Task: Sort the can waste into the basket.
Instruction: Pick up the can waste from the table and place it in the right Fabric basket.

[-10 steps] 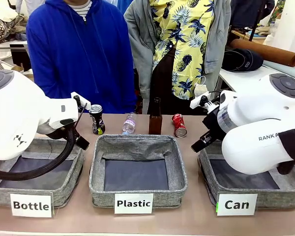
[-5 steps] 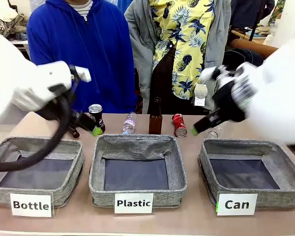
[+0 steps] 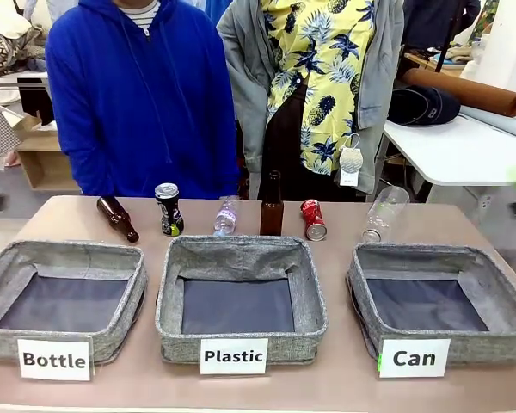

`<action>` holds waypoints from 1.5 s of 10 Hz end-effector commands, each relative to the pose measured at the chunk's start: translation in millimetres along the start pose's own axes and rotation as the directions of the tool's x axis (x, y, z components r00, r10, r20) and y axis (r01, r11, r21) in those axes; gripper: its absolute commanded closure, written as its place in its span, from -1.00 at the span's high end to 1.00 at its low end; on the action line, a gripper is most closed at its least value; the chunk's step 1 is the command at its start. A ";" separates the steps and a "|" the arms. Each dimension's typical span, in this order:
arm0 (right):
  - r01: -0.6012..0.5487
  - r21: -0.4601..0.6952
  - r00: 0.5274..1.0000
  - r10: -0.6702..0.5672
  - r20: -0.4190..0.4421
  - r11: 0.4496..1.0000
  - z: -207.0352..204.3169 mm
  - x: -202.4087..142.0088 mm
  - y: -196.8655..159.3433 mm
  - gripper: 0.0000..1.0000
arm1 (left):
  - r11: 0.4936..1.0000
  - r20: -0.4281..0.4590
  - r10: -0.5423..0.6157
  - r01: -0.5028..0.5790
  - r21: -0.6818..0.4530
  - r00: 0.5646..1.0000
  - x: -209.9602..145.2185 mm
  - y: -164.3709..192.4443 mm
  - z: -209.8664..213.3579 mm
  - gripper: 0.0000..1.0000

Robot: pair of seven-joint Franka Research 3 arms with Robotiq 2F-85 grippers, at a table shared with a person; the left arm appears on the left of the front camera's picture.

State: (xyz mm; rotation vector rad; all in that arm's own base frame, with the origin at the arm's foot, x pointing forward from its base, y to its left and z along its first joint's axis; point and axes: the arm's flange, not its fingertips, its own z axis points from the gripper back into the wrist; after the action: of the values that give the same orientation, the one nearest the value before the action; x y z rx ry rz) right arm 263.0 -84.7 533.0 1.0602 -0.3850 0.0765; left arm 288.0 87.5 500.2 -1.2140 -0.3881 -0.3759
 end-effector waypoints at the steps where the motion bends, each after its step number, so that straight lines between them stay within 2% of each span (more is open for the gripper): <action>1: 0.188 0.142 0.962 -0.212 0.170 0.972 34.5 7.5 -69.7 1.00 | 0.968 0.169 0.248 -0.238 -0.079 0.954 -12.6 65.4 10.5 1.00; 2: 0.266 0.184 0.918 -0.307 0.252 0.946 46.1 5.8 -91.1 1.00 | 0.937 0.227 0.341 -0.309 -0.165 0.912 -25.0 82.2 3.0 1.00; 3: 0.292 0.188 0.899 -0.337 0.282 0.938 50.8 5.4 -98.4 1.00 | 0.914 0.273 0.396 -0.346 -0.212 0.877 -34.4 86.5 -6.0 1.00; 4: 0.310 0.185 0.885 -0.354 0.301 0.933 51.3 9.2 -100.2 1.00 | 0.907 0.311 0.418 -0.372 -0.197 0.853 -34.4 77.9 -21.1 1.00; 5: 0.325 0.082 0.870 -0.332 0.366 0.942 38.7 15.2 -97.6 1.00 | 0.871 0.382 0.485 -0.476 -0.126 0.787 -17.8 57.6 -51.2 1.00; 6: 0.340 0.195 0.880 -0.384 0.278 0.920 66.3 -8.5 -119.5 1.00 | 0.900 0.274 0.433 -0.393 -0.189 0.859 -26.4 113.3 33.1 1.00; 10: 0.340 0.195 0.880 -0.384 0.278 0.920 66.3 -8.5 -119.5 1.00 | 0.900 0.274 0.433 -0.393 -0.189 0.859 -26.4 113.3 33.1 1.00; 11: 0.340 0.195 0.880 -0.384 0.278 0.920 66.3 -8.5 -119.5 1.00 | 0.887 0.289 0.459 -0.418 -0.196 0.840 -27.7 110.9 31.0 1.00; 13: 0.340 0.195 0.880 -0.384 0.278 0.920 66.3 -8.5 -119.5 1.00 | 0.873 0.185 0.485 -0.484 -0.051 0.855 2.2 131.8 38.2 1.00; 14: 0.340 0.195 0.880 -0.384 0.278 0.920 66.3 -8.5 -119.5 1.00 | 0.888 0.129 0.452 -0.459 0.030 0.883 32.5 138.8 28.3 1.00; 15: 0.340 0.195 0.880 -0.384 0.278 0.920 66.3 -8.5 -119.5 1.00 | 0.927 0.113 0.331 -0.345 0.145 0.937 65.7 145.1 8.3 1.00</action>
State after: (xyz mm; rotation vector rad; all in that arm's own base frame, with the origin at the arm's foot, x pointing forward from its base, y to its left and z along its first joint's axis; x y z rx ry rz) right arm 263.8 -196.3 456.9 1.2633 -0.4338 -0.4385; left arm 383.7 141.0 409.8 -1.2277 -0.2538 0.1083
